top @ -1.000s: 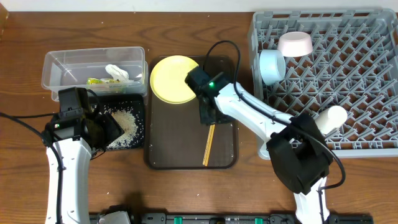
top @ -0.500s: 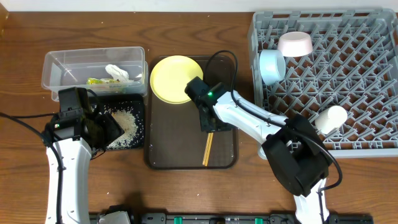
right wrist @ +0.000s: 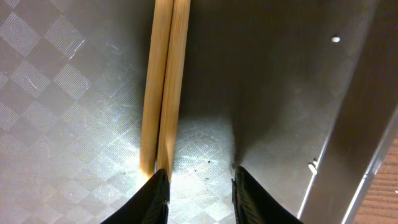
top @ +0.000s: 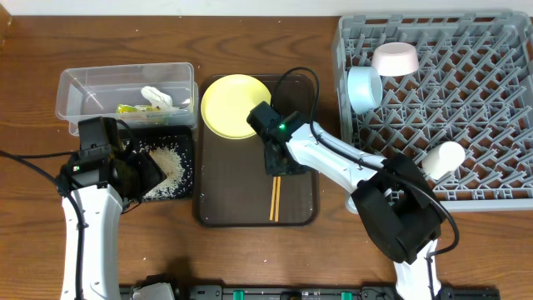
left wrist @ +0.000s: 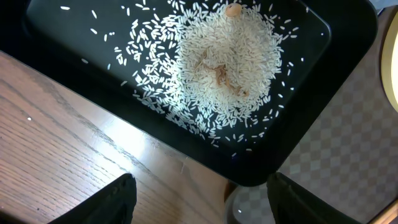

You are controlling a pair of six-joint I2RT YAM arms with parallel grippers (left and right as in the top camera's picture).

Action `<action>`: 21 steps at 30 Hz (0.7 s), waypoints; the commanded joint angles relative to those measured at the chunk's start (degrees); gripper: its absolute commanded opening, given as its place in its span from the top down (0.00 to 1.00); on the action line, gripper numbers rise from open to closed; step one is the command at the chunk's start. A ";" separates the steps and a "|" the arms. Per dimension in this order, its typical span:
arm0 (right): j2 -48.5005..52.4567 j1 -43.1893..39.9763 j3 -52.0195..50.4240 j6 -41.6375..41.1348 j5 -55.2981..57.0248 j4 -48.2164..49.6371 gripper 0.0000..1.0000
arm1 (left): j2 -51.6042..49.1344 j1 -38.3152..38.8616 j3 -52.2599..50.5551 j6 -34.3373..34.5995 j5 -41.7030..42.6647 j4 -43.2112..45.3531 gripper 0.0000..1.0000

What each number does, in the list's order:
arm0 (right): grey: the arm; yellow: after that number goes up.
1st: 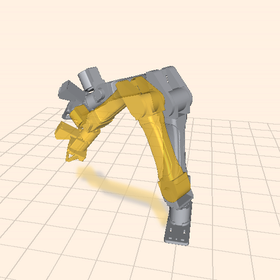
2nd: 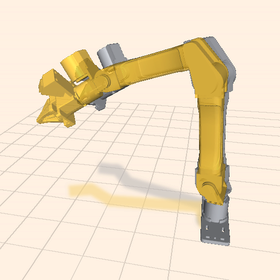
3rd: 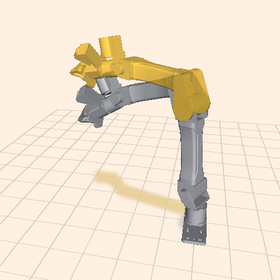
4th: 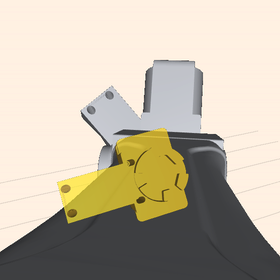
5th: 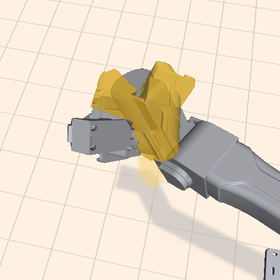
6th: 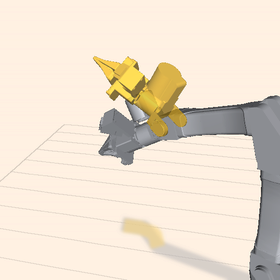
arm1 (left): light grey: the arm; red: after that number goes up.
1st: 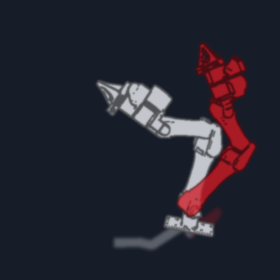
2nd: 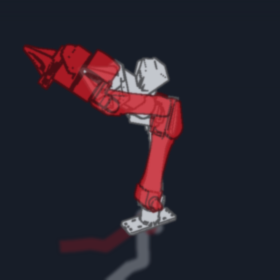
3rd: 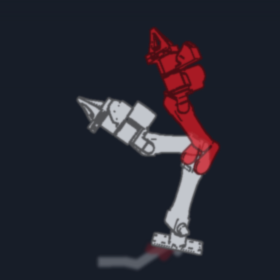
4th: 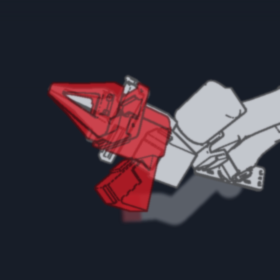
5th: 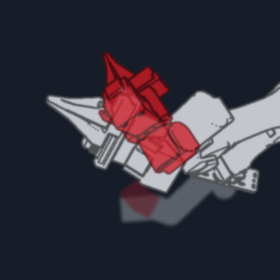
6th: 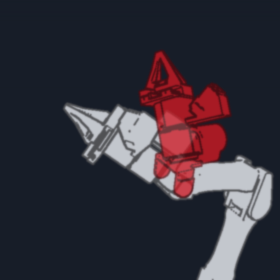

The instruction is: Sort waste into correct bins and load items into the dishwasher rack

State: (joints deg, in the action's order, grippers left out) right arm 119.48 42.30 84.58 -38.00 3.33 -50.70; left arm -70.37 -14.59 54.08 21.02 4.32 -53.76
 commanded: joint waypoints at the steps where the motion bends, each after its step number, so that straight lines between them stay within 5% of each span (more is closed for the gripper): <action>1: -0.28 1.57 -1.16 -0.94 -0.74 0.15 0.67 | -0.04 -0.24 0.35 0.33 -0.28 -0.22 0.30; 21: -1.18 2.23 -4.46 0.22 -1.88 0.02 0.67 | -0.04 -0.24 0.35 0.33 -0.28 -0.22 0.30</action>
State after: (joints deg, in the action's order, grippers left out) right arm 118.63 44.38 81.54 -38.50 2.09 -50.26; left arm -70.37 -14.59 54.08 21.02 4.32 -53.76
